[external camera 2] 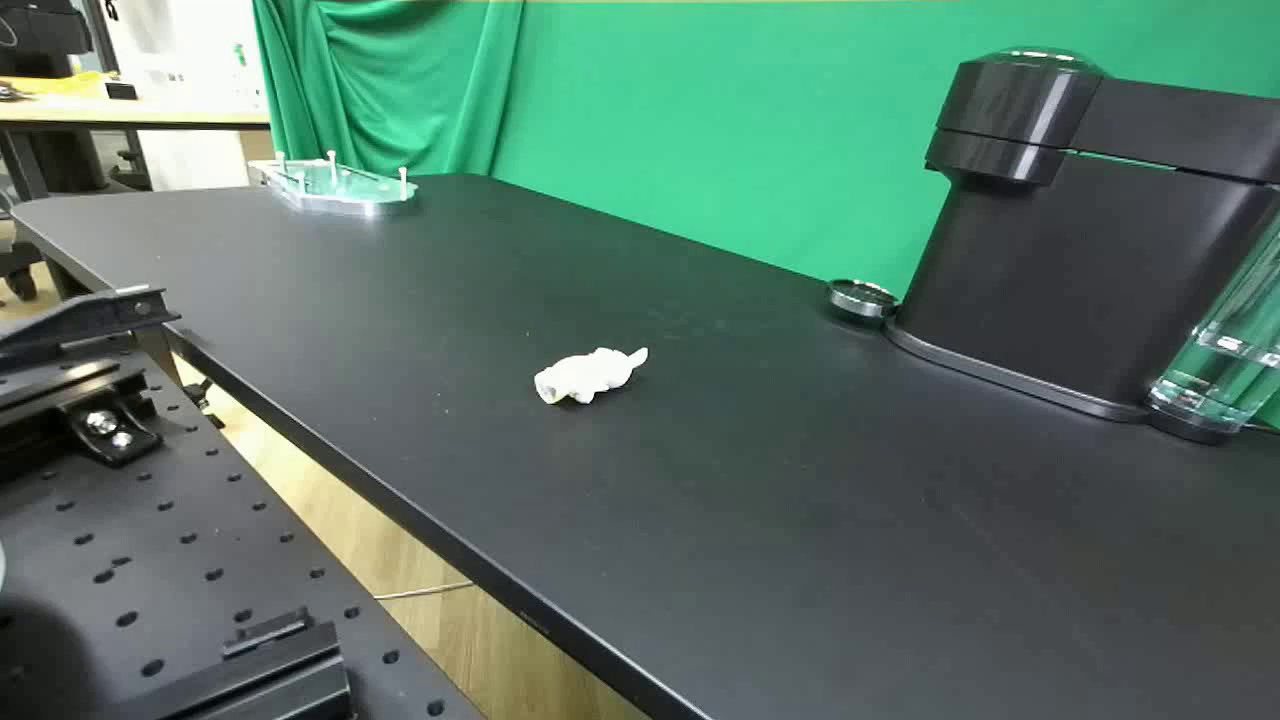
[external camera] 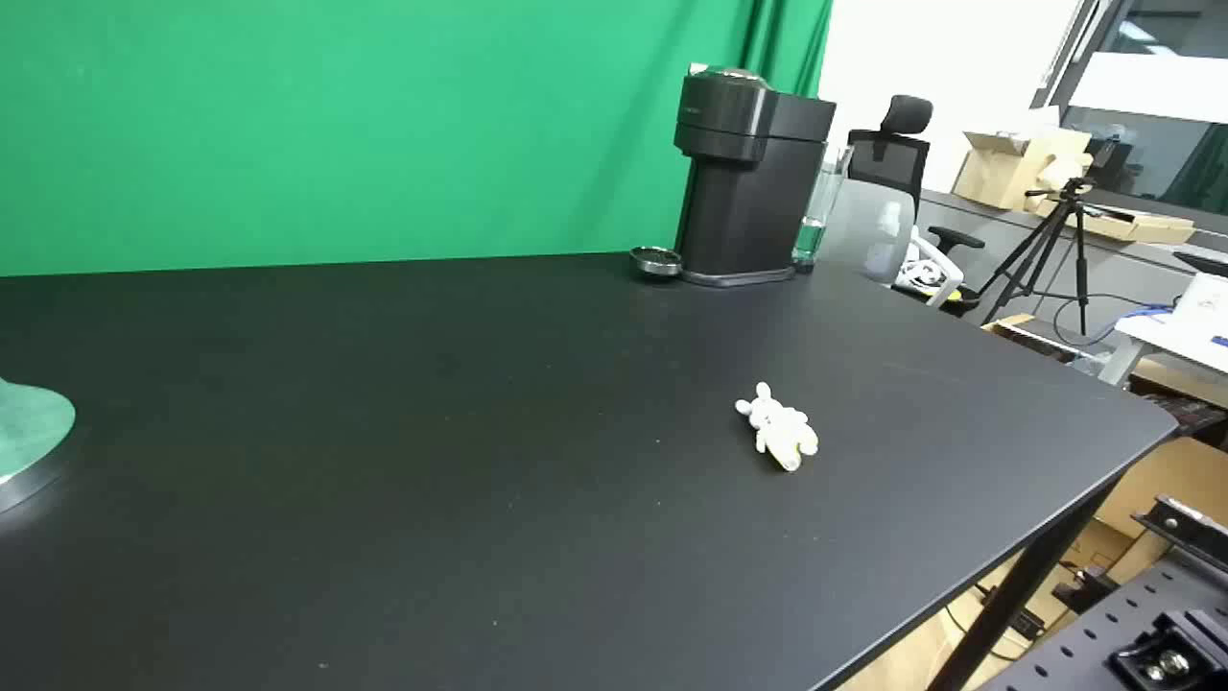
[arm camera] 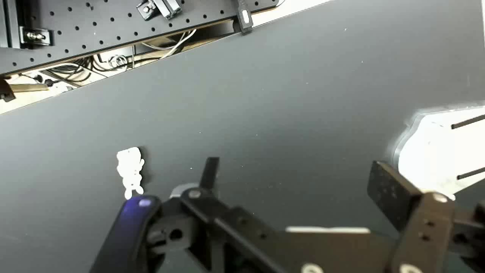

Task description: Move the white object backward

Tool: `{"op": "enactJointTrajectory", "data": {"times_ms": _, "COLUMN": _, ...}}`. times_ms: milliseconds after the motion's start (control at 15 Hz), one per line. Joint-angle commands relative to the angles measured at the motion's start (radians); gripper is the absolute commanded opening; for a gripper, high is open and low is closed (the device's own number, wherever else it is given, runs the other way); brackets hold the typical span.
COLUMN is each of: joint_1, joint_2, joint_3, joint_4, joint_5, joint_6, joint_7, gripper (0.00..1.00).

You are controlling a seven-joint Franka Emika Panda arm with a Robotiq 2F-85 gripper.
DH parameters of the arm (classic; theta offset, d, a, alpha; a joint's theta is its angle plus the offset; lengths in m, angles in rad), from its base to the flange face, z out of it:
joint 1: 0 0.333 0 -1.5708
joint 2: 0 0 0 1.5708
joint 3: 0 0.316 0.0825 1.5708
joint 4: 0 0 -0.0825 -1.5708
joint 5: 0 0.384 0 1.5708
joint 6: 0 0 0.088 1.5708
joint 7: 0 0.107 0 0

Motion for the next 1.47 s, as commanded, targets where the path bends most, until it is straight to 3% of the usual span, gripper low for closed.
{"op": "enactJointTrajectory", "data": {"times_ms": 0, "joint_1": 0.007, "joint_2": 0.002, "joint_3": -0.006, "joint_4": 0.002, "joint_5": -0.004, "joint_6": 0.000, "joint_7": 0.003, "gripper": 1.00}}
{"op": "enactJointTrajectory", "data": {"times_ms": 867, "joint_1": 0.004, "joint_2": -0.003, "joint_3": -0.008, "joint_4": -0.006, "joint_5": -0.004, "joint_6": 0.007, "joint_7": 0.003, "gripper": 1.00}}
{"op": "enactJointTrajectory", "data": {"times_ms": 1200, "joint_1": -0.020, "joint_2": -0.022, "joint_3": -0.047, "joint_4": -0.095, "joint_5": -0.046, "joint_6": 0.069, "joint_7": -0.063, "gripper": 1.00}}
{"op": "enactJointTrajectory", "data": {"times_ms": 1400, "joint_1": -0.053, "joint_2": -0.026, "joint_3": -0.084, "joint_4": -0.171, "joint_5": -0.098, "joint_6": 0.162, "joint_7": -0.117, "gripper": 1.00}}
